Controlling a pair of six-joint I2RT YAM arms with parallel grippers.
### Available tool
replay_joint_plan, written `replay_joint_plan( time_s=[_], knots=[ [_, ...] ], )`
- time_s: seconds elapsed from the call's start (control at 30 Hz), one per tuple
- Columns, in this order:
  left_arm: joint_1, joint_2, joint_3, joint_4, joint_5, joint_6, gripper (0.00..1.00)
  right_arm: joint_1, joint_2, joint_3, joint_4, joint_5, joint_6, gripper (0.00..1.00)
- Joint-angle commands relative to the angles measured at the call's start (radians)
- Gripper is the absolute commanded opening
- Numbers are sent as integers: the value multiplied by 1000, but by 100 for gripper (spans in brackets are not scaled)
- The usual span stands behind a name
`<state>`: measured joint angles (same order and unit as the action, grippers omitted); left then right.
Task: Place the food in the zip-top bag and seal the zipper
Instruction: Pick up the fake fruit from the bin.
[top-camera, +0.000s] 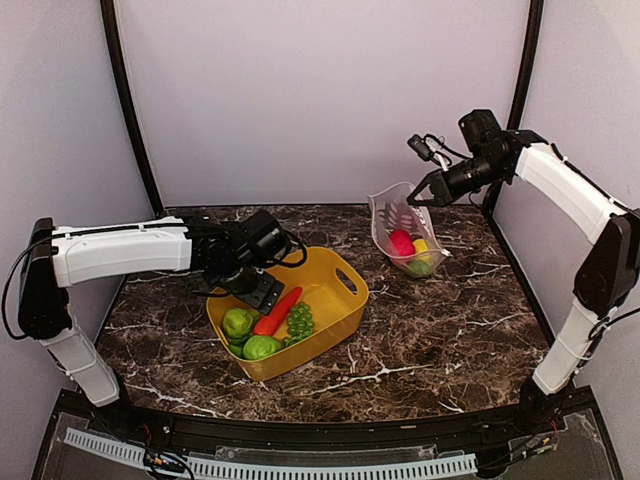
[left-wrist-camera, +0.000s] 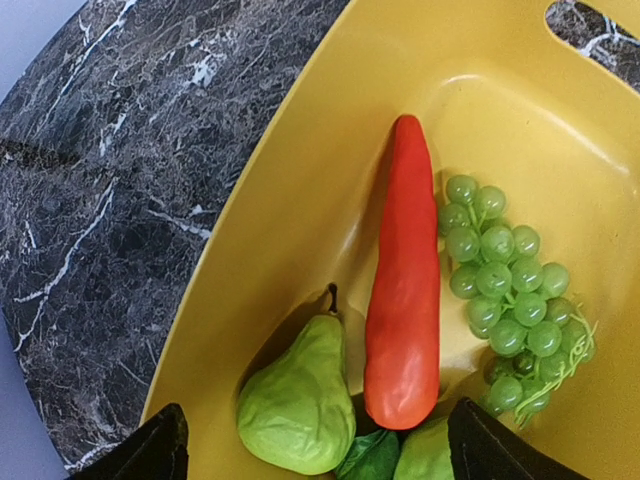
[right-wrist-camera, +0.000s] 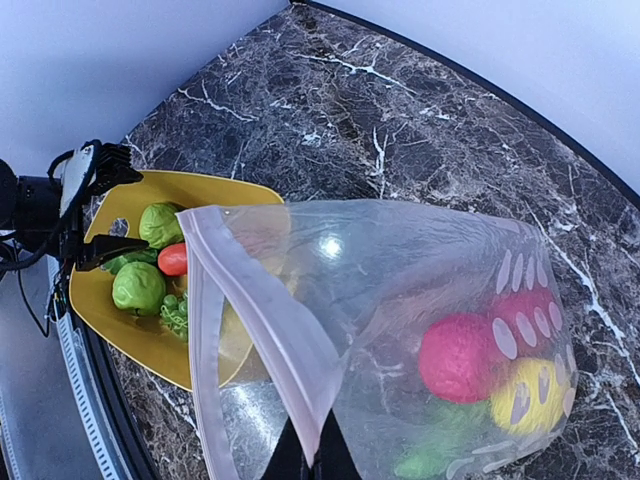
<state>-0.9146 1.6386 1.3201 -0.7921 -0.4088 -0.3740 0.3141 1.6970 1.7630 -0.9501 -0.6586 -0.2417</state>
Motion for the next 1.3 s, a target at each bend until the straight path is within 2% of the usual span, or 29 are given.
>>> replay_joint_plan(
  time_s=[0.0, 0.2, 0.8, 1.0, 1.17, 1.27],
  knots=[
    [20, 8, 19, -97, 41, 44, 87, 5, -40, -22, 34, -25, 3, 0],
    [41, 62, 43, -168, 47, 96, 80, 5, -48, -33, 38, -26, 1, 0],
    [43, 219, 47, -228, -44, 110, 69, 5, -47, -37, 37, -21, 0, 0],
    [42, 241, 47, -232, -37, 107, 73, 5, -46, -37, 38, -21, -2, 0],
    [42, 247, 58, -252, -29, 96, 62, 5, -43, -42, 40, -22, -4, 0],
    [43, 246, 71, -274, -14, 89, 61, 5, -45, -43, 40, -20, -8, 0]
  ],
)
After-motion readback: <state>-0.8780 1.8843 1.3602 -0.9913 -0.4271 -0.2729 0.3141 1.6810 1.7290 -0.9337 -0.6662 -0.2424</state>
